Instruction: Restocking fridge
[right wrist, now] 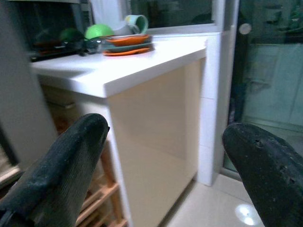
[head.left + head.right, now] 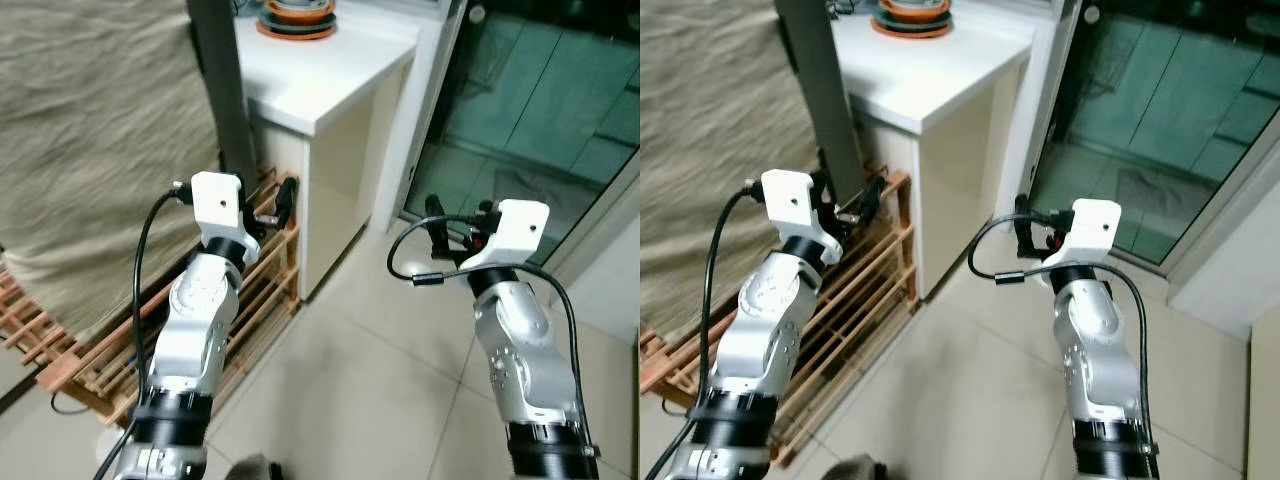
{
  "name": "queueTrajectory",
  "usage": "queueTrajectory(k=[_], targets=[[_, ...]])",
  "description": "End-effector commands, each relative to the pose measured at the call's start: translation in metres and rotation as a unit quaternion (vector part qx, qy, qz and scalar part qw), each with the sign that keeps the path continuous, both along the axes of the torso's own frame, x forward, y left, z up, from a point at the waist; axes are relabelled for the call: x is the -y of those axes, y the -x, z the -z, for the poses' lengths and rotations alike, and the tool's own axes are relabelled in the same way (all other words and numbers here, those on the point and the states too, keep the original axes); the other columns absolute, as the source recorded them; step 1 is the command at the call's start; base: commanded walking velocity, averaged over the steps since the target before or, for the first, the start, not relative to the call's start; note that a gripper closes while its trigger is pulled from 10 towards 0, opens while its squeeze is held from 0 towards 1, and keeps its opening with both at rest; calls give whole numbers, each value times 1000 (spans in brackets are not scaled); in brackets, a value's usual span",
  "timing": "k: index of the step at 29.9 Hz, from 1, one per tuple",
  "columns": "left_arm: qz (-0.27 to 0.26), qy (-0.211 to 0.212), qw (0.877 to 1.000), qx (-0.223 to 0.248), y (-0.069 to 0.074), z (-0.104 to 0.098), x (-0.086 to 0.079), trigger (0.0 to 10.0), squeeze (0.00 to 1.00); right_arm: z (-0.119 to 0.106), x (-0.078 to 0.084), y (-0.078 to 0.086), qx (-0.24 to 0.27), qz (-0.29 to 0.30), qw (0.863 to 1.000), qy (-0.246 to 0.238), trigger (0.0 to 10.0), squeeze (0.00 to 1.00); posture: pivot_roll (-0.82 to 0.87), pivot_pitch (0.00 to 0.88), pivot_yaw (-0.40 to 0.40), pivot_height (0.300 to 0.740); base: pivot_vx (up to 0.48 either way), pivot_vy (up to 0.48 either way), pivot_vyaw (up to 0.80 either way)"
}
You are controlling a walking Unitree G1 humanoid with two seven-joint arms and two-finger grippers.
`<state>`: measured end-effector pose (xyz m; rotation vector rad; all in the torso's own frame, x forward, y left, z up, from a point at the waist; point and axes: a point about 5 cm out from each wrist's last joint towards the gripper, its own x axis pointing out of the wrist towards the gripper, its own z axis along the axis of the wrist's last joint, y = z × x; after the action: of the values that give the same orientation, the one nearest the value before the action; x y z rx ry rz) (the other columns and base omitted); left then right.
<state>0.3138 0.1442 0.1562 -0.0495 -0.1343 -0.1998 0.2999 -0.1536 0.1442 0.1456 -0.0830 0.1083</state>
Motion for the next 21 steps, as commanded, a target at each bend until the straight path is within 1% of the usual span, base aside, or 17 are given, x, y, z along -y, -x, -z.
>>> queueTrajectory(k=[1,4,7,8,10,13,15,18,21], targets=[[9,-1,1000,-3,1,-1,4,10000,0,2,9,1,-1,14,1000,6,10000,0,-86,0,3,711,0,472,0],[13,6,1000,-12,2,1,2,10000,0,5,10,3,-4,20,1000,3,10000,0,-85,0,12,711,0,454,0],[32,14,999,-4,5,-3,4,10000,0,6,10,2,-4,21,1000,4,10000,0,-82,0,13,711,0,454,0],[39,19,999,-2,6,-4,5,10000,0,7,10,2,-5,21,1000,6,10000,0,-82,0,13,711,0,454,0],[74,27,997,6,11,-8,8,10000,0,8,11,2,-6,22,1000,7,10000,0,-78,0,14,711,0,444,0],[89,36,995,4,15,-9,9,10000,0,9,11,2,-7,23,1000,7,10000,0,-74,0,12,711,0,439,0],[99,34,994,0,17,-9,9,10000,0,11,11,2,-10,22,1000,10,10000,0,-74,0,12,711,0,437,0],[103,39,994,-2,19,-8,7,10000,0,13,10,2,-13,18,1000,17,10000,0,-67,0,11,711,0,439,-558],[116,45,992,9,20,-13,8,10000,0,14,8,0,-13,17,1000,21,10000,0,-67,0,11,711,0,462,-767]])
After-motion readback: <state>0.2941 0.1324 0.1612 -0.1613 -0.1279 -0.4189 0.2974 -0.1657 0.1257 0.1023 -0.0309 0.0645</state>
